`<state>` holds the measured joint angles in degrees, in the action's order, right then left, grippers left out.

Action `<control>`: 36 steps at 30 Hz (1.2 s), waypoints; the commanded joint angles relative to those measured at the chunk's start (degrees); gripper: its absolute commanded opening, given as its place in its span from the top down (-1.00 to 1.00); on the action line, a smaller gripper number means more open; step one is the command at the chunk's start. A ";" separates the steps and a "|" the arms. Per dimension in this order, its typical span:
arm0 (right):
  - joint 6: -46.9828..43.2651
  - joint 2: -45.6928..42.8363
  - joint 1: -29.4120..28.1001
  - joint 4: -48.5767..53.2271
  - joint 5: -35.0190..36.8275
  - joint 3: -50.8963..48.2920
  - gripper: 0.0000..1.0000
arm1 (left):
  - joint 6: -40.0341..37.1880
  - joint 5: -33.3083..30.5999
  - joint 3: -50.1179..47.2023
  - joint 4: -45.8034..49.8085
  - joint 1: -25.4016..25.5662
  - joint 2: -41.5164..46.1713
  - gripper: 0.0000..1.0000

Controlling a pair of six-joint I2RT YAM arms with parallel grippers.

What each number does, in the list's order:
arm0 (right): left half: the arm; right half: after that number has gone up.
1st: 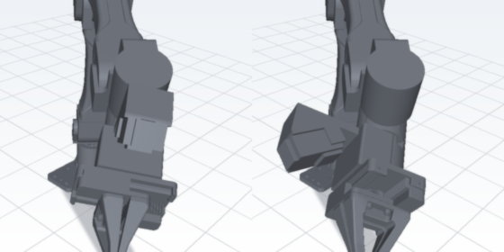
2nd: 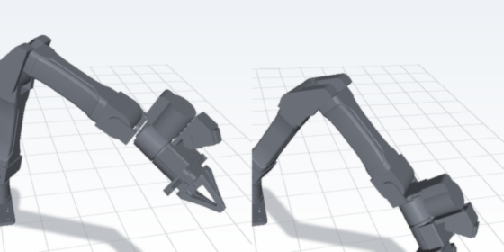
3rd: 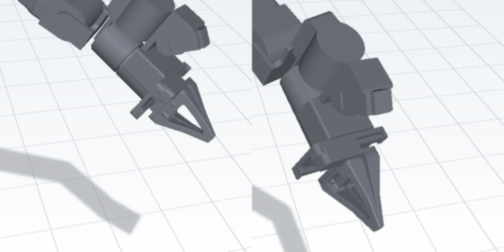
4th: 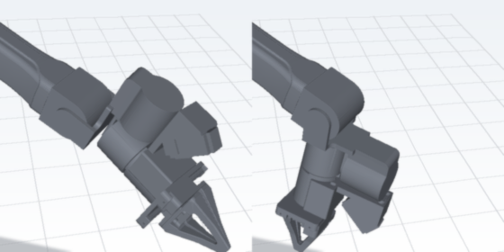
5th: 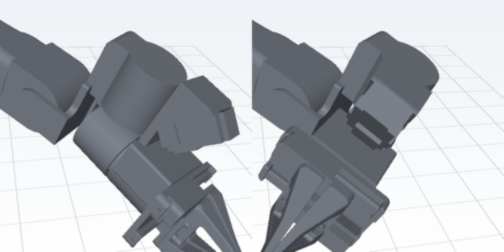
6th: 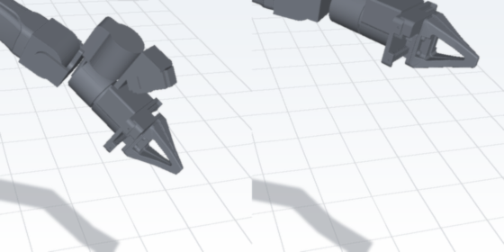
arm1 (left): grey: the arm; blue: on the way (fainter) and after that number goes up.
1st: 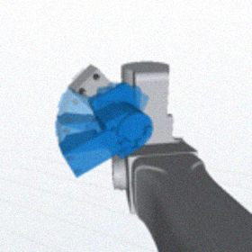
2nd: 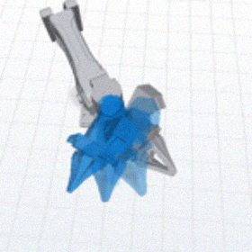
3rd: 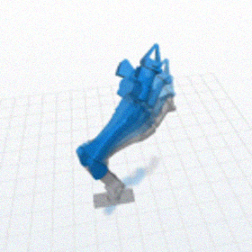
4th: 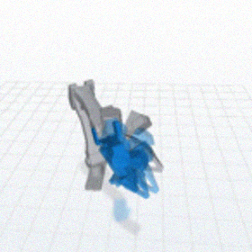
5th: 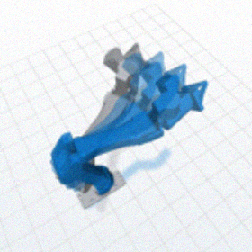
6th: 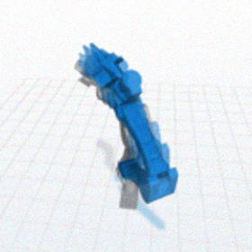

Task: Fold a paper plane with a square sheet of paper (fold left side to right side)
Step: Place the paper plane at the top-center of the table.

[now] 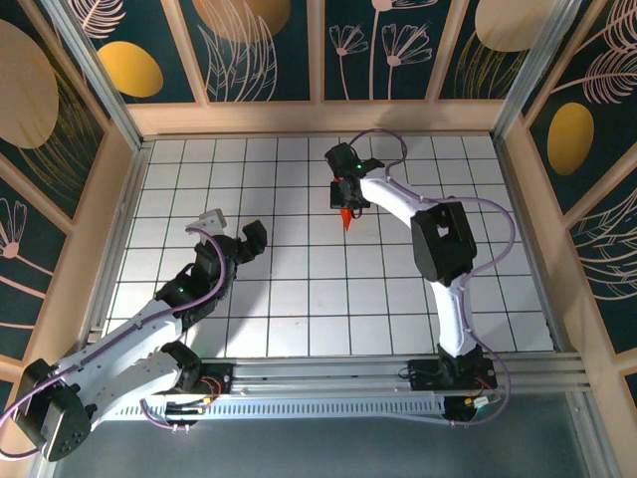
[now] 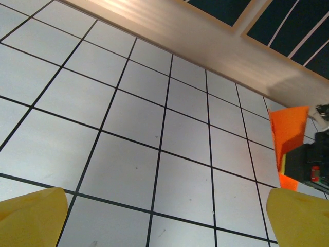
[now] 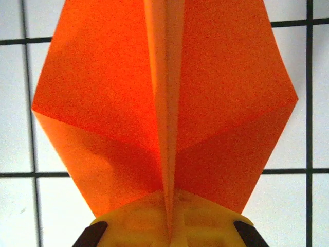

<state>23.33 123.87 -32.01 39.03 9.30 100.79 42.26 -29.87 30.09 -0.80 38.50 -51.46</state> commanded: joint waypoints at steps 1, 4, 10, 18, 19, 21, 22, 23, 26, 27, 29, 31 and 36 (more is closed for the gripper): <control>-1.65 3.44 -0.01 5.07 2.53 4.95 1.00 | 0.55 0.51 -0.73 1.04 -0.33 0.66 -0.97; -2.16 5.46 0.07 6.50 3.94 6.98 1.00 | 0.63 0.42 -0.73 1.41 -0.31 0.57 -0.97; -2.42 7.07 0.28 6.09 3.59 6.95 1.00 | 0.82 0.55 -0.83 1.45 -0.27 0.31 -0.97; -1.54 7.52 0.37 4.73 3.26 5.33 1.00 | 1.07 1.11 -0.66 0.82 -0.32 -0.78 -0.97; -1.37 7.52 0.34 4.62 3.27 5.21 1.00 | 1.07 1.17 -0.64 0.80 -0.33 -0.91 -0.97; -1.11 7.61 0.32 4.29 3.15 4.62 1.00 | 1.08 1.33 -0.52 0.67 -0.29 -1.18 -0.97; -1.03 7.74 0.37 4.18 2.89 4.42 1.00 | 1.07 1.33 -0.55 0.62 -0.29 -1.27 -0.97; -1.02 7.85 0.29 4.07 2.78 4.18 1.00 | 1.12 1.40 -0.47 0.62 -0.28 -1.36 -0.97; -0.92 8.56 1.95 4.09 2.56 4.00 1.00 | 1.09 1.48 -0.47 0.62 -0.27 -1.52 -0.97; -0.96 8.78 1.95 4.10 2.57 4.06 1.00 | 1.08 1.45 -0.47 0.62 -0.32 -1.53 -0.97; -0.90 9.08 1.95 4.07 2.48 3.97 1.00 | 1.08 1.41 -0.47 0.62 -0.29 -1.45 -0.97; -0.88 9.21 2.03 3.78 2.23 3.64 1.00 | 1.14 1.42 -0.47 0.71 -0.32 -1.45 -0.97; -0.62 9.41 2.08 3.09 1.79 2.77 1.00 | 1.07 1.48 -0.48 0.71 -0.28 -1.45 -0.97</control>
<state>21.52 131.63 -29.98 42.13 10.90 105.08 42.70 -28.73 29.82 0.21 38.50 -52.80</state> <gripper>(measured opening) 0.048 0.986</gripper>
